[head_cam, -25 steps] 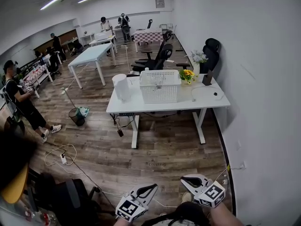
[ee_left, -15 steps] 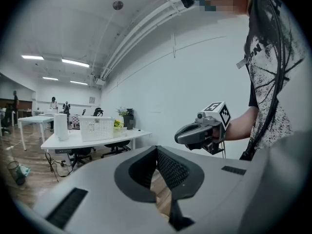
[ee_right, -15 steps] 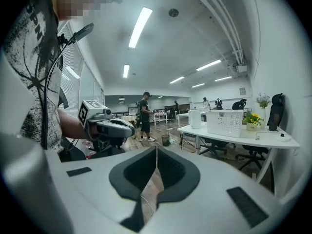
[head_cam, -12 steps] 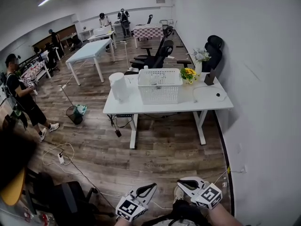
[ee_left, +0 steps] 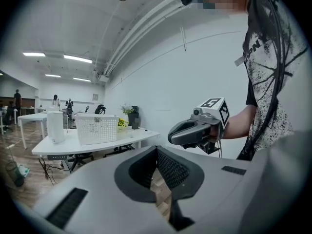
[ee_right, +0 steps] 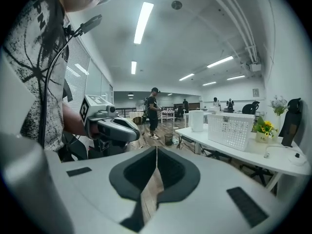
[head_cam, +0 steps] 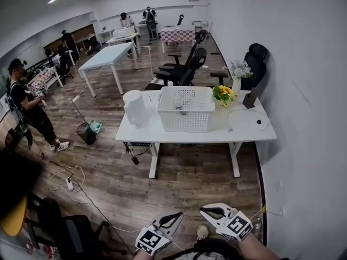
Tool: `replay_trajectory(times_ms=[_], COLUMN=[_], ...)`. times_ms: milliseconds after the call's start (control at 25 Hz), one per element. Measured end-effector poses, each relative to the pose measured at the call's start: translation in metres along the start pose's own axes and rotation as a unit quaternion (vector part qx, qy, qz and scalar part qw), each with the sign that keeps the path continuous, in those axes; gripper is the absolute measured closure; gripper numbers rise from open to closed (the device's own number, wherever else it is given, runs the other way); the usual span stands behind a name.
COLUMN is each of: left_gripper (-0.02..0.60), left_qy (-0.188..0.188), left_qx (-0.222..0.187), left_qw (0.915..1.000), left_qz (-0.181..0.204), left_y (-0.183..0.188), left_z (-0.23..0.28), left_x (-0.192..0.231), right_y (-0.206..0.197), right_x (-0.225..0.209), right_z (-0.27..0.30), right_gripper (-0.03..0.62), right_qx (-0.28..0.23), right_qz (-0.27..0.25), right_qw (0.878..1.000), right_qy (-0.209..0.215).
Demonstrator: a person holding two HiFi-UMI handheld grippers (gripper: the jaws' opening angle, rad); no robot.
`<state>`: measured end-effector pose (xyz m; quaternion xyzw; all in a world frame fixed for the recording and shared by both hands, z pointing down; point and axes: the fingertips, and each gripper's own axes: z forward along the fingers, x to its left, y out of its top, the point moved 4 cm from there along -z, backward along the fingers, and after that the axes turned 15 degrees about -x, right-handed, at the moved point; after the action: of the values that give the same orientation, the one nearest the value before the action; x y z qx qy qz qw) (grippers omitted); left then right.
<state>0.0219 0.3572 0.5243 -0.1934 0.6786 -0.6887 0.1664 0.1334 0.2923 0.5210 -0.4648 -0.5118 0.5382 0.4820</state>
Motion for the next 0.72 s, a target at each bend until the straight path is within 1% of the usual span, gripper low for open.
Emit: replay_trajectory(times_ms=[200, 440, 720], left_gripper=[0.571, 0.571, 0.571], left_qy=[0.016, 0.028, 0.037], left_qx=[-0.001, 0.003, 0.009], left_qw=[0.9999, 0.9996, 0.9993], left_qz=[0.004, 0.009, 0.005], left_y=[0.008, 0.011, 0.004], left_z=[0.051, 0.113, 0.156], left_x=[0.031, 0.059, 0.070], right_y=[0.007, 0.003, -0.009], right_x=[-0.058, -0.123, -0.169], right_z=[0.009, 0.007, 0.007], right_gripper=[0.571, 0.571, 0.571], right_qx=[-0.001, 0.008, 0.005], right_qz=[-0.001, -0.013, 0.001], right_qw=[1.000, 0.999, 0.999], right_qy=[0.017, 0.039, 0.049])
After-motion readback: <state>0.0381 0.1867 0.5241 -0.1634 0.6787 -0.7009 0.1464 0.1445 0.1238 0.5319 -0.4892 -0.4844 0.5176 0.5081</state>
